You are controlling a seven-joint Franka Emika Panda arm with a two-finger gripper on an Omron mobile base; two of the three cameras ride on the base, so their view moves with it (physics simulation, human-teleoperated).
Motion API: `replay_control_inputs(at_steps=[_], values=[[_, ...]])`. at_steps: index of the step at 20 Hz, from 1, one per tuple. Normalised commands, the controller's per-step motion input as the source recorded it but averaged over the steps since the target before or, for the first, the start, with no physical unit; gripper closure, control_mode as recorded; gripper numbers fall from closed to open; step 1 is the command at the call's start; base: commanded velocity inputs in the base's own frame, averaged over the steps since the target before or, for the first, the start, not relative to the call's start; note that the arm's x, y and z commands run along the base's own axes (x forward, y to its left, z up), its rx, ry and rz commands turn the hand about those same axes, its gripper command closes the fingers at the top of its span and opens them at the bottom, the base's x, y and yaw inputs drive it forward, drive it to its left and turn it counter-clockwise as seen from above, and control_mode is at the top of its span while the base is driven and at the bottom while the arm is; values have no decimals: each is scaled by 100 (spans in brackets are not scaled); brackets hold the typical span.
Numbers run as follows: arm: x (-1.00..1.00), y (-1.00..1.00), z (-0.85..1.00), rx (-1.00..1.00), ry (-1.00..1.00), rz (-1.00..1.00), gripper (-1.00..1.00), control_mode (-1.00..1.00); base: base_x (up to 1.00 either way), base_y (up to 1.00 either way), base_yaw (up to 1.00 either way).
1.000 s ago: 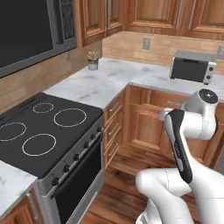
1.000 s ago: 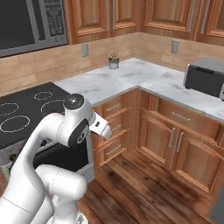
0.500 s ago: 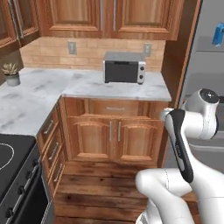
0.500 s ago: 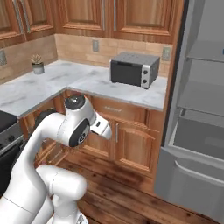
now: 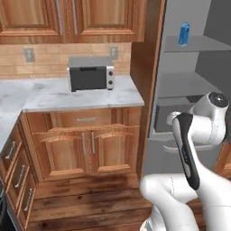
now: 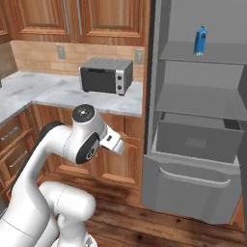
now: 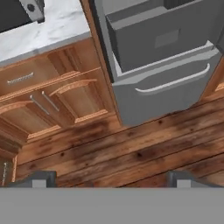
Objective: Take a sugar cube from the saucer and place it inside the coffee. Then, grab milk from the fridge and place it next to the coffee on the counter to sweeten the coffee.
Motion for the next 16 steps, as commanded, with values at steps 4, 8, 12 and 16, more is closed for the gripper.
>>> replay_control_inputs(at_steps=[4, 8, 12, 16], values=[[0, 0, 0, 0, 0, 0, -100, 100, 70, -81, -24], [0, 0, 0, 0, 0, 0, -100, 100, 84, -55, -5], [0, 0, 0, 0, 0, 0, -100, 100, 60, -45, 1], [0, 0, 0, 0, 0, 0, -100, 100, 37, -59, 10]])
